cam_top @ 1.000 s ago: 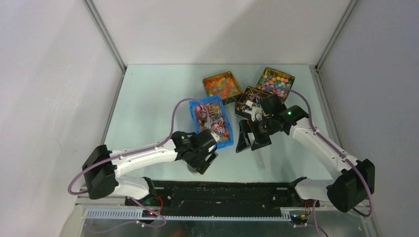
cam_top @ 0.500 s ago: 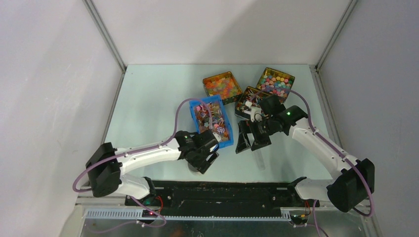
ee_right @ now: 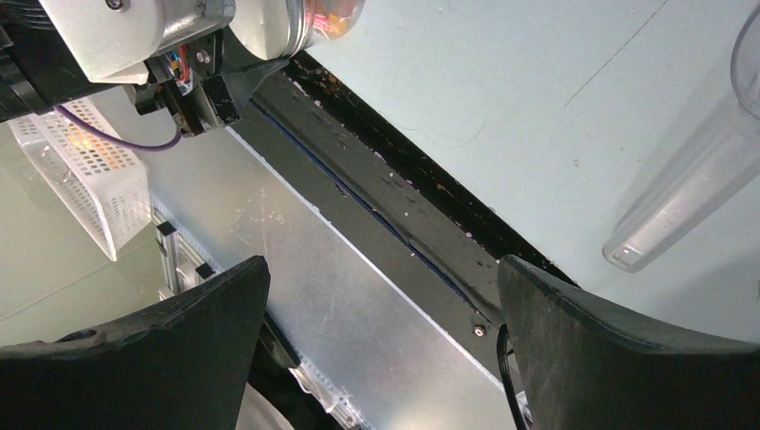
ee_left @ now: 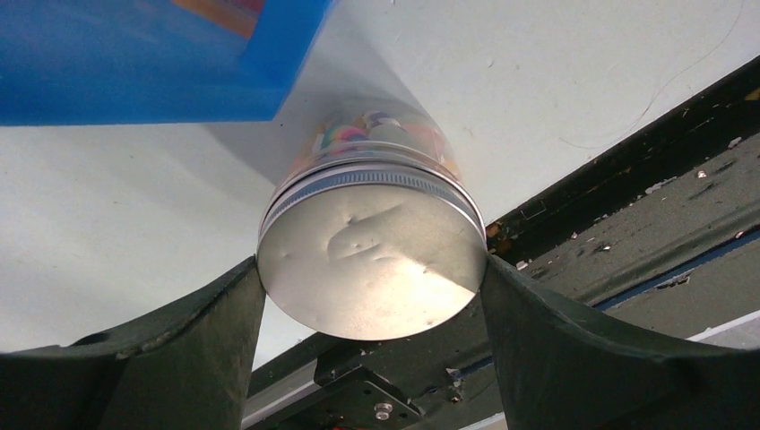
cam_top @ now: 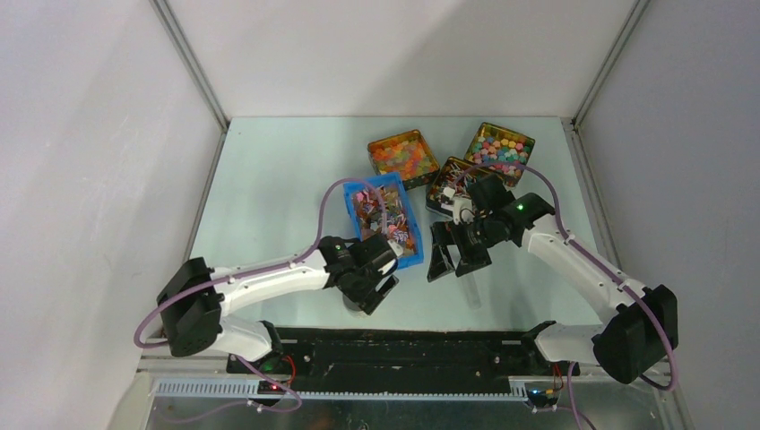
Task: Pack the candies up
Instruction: Close the bottle lid on the packing bottle.
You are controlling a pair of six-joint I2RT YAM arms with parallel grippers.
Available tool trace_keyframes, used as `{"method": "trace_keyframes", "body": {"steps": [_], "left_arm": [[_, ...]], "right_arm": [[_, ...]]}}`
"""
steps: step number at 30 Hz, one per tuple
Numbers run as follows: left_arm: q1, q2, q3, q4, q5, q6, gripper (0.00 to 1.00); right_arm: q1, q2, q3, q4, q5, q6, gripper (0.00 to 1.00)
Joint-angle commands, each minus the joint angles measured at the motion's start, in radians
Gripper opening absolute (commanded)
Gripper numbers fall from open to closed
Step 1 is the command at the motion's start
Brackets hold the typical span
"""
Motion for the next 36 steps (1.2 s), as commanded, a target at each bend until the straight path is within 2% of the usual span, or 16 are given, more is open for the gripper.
{"method": "trace_keyframes", "body": {"steps": [1,8,28,31,34,36], "left_arm": [[0.001,0.057,-0.014,0.116,0.120,0.018,0.78],[0.000,0.105,0.028,0.136,0.200,0.052,0.77],[-0.063,0.267,0.218,0.123,0.205,0.075,0.79],[-0.069,0.255,0.220,0.120,0.188,0.072,0.85],[-0.069,0.229,0.216,0.120,0.164,0.066,0.98],[-0.069,0.203,0.214,0.123,0.133,0.059,0.99]], "right_arm": [[0.005,0.002,-0.002,0.015,0.007,-0.014,1.00],[-0.005,-0.010,-0.002,0.012,0.020,-0.013,1.00],[-0.141,-0.131,-0.101,0.008,0.062,0.035,1.00],[-0.148,-0.136,-0.104,0.003,0.063,0.031,1.00],[-0.152,-0.140,-0.104,0.001,0.065,0.028,1.00],[-0.153,-0.142,-0.104,0.002,0.067,0.026,1.00]]}}
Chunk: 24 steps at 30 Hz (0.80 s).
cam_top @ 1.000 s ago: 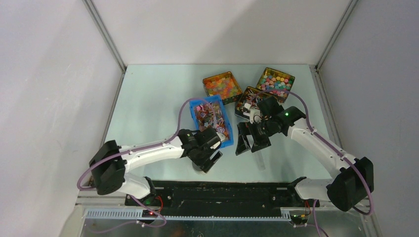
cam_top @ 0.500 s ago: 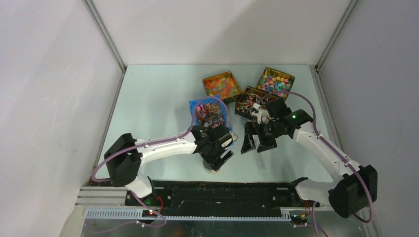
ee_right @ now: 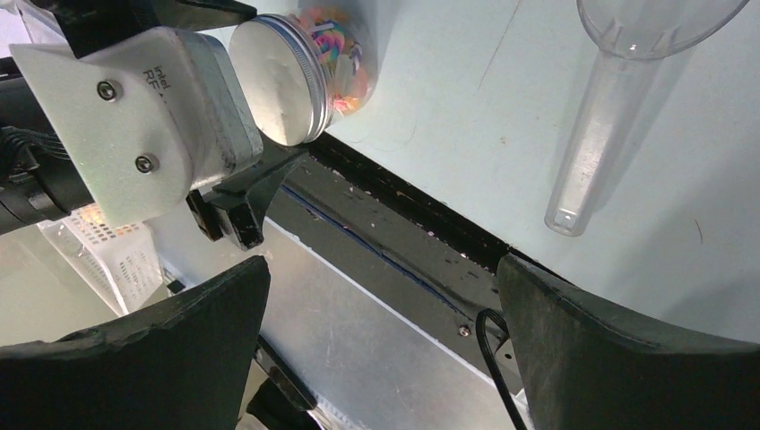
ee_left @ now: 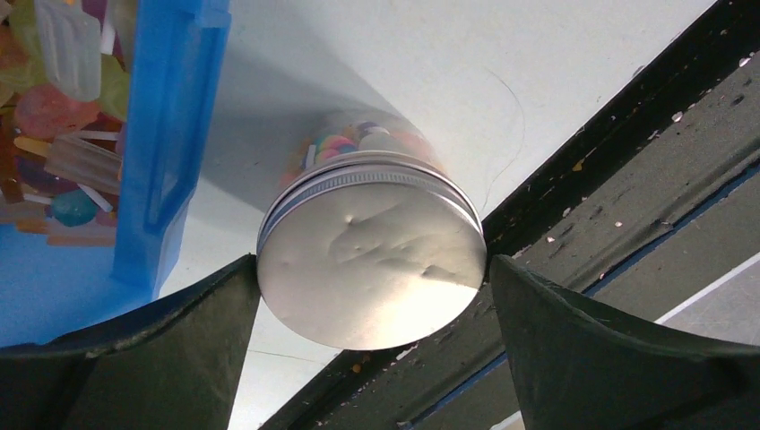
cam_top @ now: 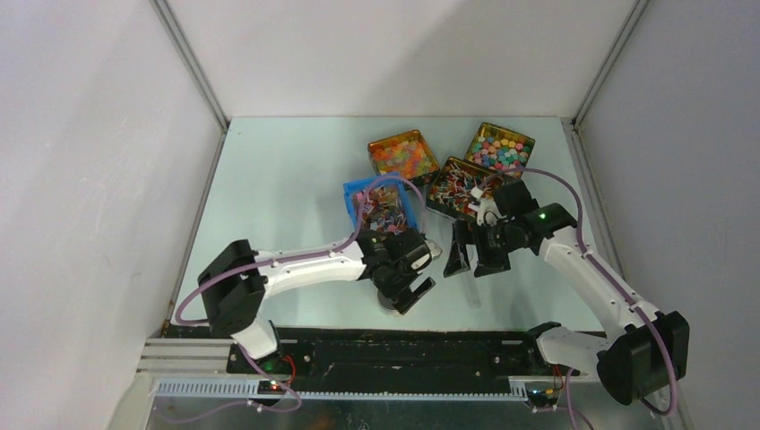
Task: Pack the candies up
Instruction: Close the bottle lid on the packing bottle.
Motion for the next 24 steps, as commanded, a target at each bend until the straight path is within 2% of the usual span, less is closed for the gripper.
{"method": "trace_keyframes", "body": {"steps": [1,14,19,24], "left_arm": [[-0.013,-0.052,0.000,0.038,0.000,-0.012,1.00],[-0.013,-0.309,-0.040,0.092,-0.071,-0.029,1.00],[-0.008,-0.435,-0.087,0.136,-0.203,-0.092,1.00],[0.004,-0.626,-0.183,0.188,-0.367,-0.178,1.00]], "right_arm": [[-0.006,-0.030,0.001,0.002,0.013,-0.004,1.00],[-0.007,-0.021,-0.009,0.008,0.010,-0.005,1.00],[-0.005,-0.007,-0.013,0.022,-0.005,-0.006,1.00],[0.022,0.014,-0.013,0.043,-0.013,-0.002,1.00]]}}
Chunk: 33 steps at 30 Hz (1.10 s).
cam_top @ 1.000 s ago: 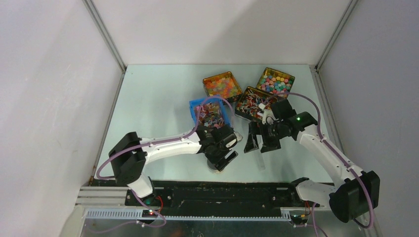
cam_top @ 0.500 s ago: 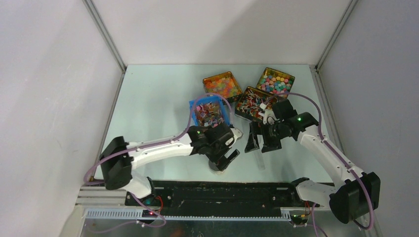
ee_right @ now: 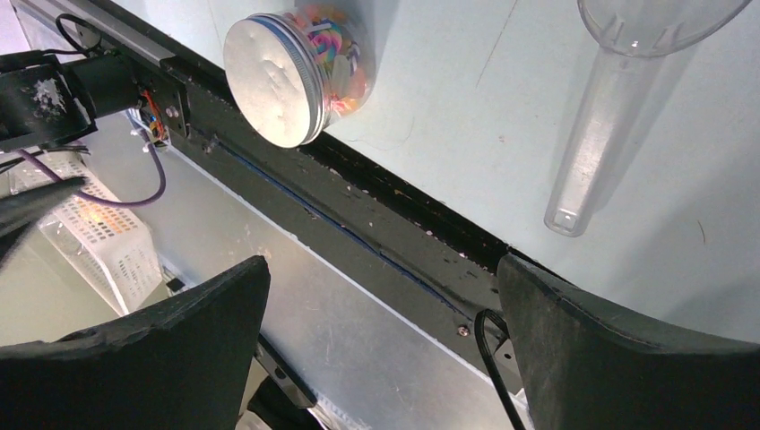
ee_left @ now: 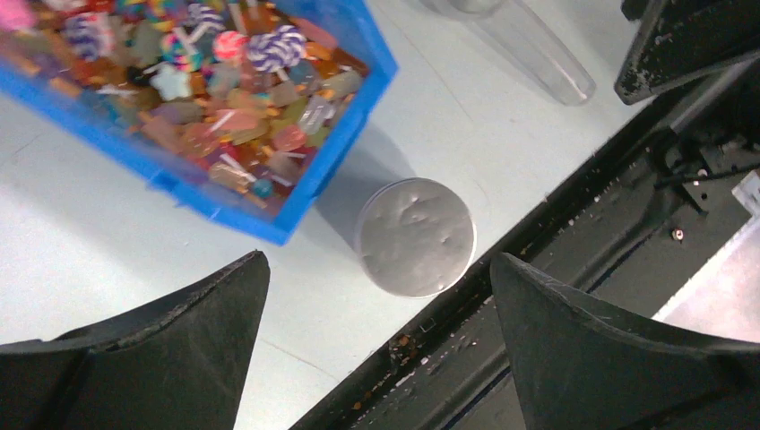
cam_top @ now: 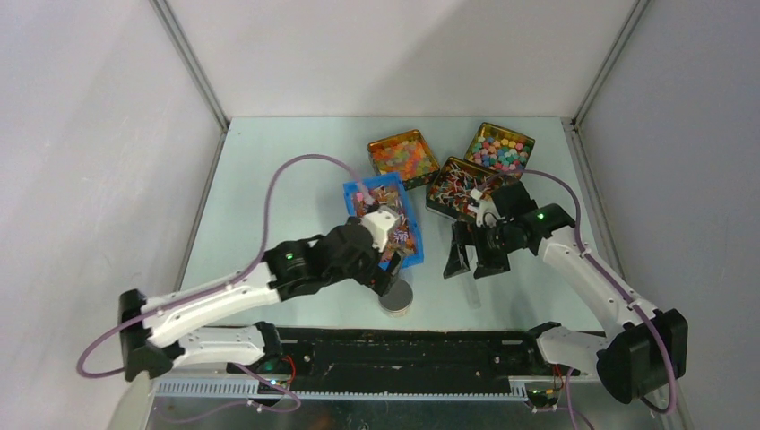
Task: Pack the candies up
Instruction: Close the bottle lid on the packing bottle, then move the packing bottle to the center of the board.
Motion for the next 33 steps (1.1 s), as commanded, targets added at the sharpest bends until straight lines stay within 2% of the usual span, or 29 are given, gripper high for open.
{"method": "trace_keyframes", "body": {"steps": [1,6,10,12,17,24,29,33], "left_arm": [[0.012,-0.160,-0.093,0.080,-0.210,-0.121,1.00],[0.028,-0.384,-0.249,0.105,-0.310,-0.229,1.00],[0.033,-0.550,-0.351,0.020,-0.434,-0.496,1.00],[0.036,-0.631,-0.395,-0.036,-0.438,-0.645,1.00],[0.039,-0.772,-0.471,-0.092,-0.375,-0.819,1.00],[0.070,-0.755,-0.550,-0.013,-0.141,-0.855,1.00],[0.202,-0.594,-0.599,0.144,0.209,-0.814,1.00],[0.248,-0.458,-0.635,0.309,0.359,-0.820,0.98]], "right_arm": [[0.028,0.021,0.000,0.041,-0.009,0.001,1.00],[0.097,0.058,-0.003,0.083,-0.010,0.018,1.00],[0.147,0.081,-0.025,0.151,-0.040,0.058,1.00],[0.162,0.089,-0.045,0.194,-0.069,0.090,1.00],[0.191,0.118,-0.092,0.306,-0.132,0.169,1.00],[0.191,0.185,-0.104,0.346,-0.166,0.186,1.00],[0.174,0.216,-0.145,0.402,-0.203,0.210,1.00],[0.164,0.241,-0.180,0.448,-0.236,0.225,1.00]]}}
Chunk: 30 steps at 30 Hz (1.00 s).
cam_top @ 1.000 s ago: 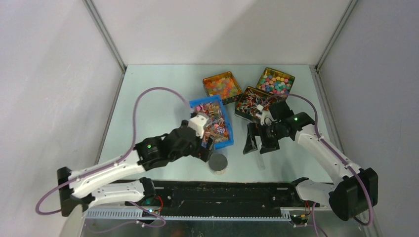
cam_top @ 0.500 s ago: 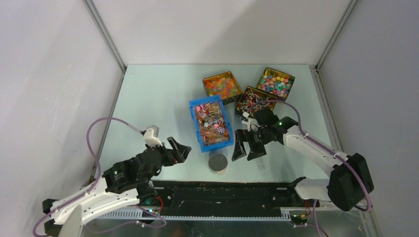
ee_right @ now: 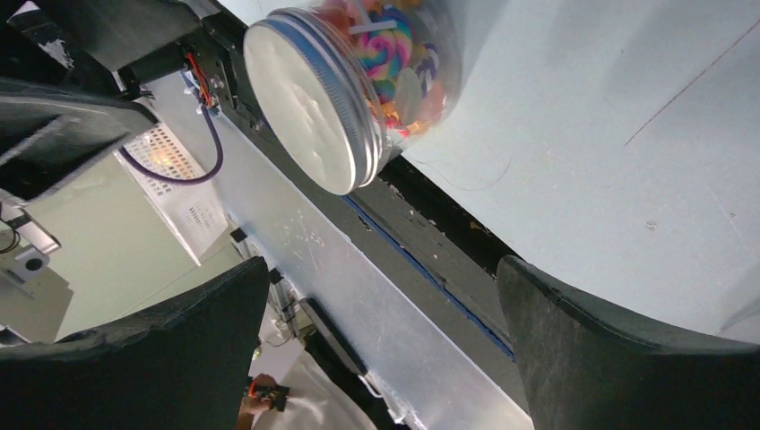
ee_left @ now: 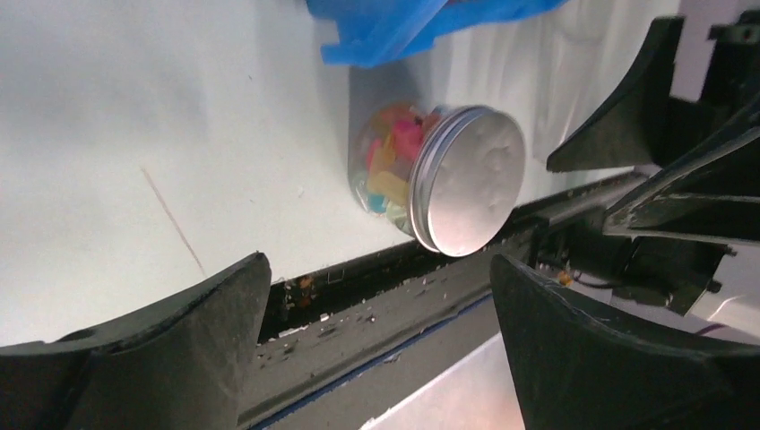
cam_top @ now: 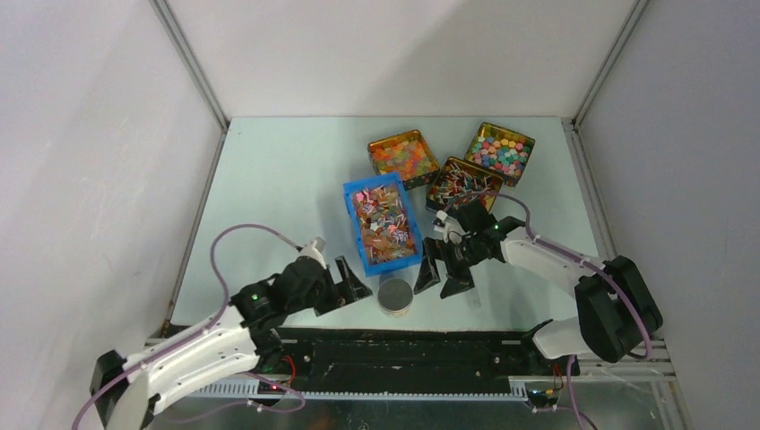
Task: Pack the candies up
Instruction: Move the packing bottle to the center of the board.
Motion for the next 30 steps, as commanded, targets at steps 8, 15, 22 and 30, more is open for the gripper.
{"method": "trace_keyframes", "body": {"steps": [8,15,22,30], "left_arm": [[0.077,0.225,-0.062,0.395,0.345,-0.044,0.93],[0.099,0.257,-0.095,0.449,0.356,-0.062,0.89],[0.103,0.310,-0.099,0.468,0.355,-0.059,0.85],[0.105,0.428,-0.051,0.450,0.375,-0.007,0.75]], "right_arm": [[-0.017,0.105,-0.066,0.174,-0.079,0.049,0.96],[-0.017,0.166,-0.073,0.243,-0.083,0.073,0.88],[-0.010,0.203,-0.073,0.268,-0.077,0.089,0.81],[-0.010,0.233,-0.073,0.253,-0.038,0.083,0.71]]}}
